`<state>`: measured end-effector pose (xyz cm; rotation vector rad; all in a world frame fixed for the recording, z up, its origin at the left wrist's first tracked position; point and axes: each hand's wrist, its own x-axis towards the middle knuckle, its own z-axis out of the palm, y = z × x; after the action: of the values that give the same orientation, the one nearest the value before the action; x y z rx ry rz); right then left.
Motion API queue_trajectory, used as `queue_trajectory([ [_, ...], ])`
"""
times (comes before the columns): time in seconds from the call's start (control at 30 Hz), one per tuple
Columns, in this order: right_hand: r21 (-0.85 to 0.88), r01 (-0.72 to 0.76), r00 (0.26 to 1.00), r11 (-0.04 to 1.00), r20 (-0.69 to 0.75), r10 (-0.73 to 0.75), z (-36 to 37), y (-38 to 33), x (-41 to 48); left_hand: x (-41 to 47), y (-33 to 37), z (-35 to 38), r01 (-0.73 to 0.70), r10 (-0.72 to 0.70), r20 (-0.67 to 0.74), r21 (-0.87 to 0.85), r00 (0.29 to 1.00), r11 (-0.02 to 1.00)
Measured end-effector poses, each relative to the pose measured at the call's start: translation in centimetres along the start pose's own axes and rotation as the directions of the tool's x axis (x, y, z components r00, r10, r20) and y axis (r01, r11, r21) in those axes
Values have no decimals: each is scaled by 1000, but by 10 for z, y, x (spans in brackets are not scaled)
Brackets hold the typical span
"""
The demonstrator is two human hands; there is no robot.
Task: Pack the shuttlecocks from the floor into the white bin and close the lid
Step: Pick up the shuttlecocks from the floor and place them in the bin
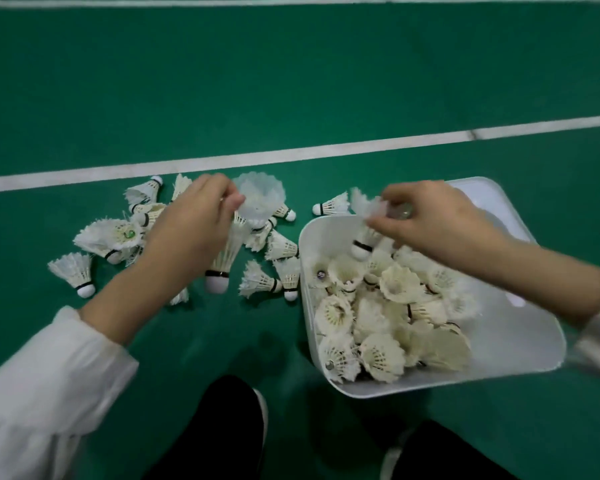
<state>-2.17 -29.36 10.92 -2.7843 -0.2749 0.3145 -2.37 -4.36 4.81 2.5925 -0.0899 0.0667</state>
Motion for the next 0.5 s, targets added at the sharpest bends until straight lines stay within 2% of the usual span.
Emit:
queue_trajectory([
  [0.1, -31, -101, 993, 994, 65, 103, -13, 39, -22, 0, 39, -9, -13, 16, 28, -87, 999, 996],
  [0.2, 35, -152, 981, 988, 124, 147, 4, 63, -41, -6, 63, -5, 19, 7, 160, -155, 987, 988],
  [0.33, 94, -103, 978, 990, 192, 84, 50, 72, -62, -19, 87, 1, 27, 16, 345, -120, 938, 992],
  [0.5, 122, -57, 987, 991, 155, 38, 96, 76, -61, -40, 93, 3, -4, 37, 345, -96, 938, 995],
])
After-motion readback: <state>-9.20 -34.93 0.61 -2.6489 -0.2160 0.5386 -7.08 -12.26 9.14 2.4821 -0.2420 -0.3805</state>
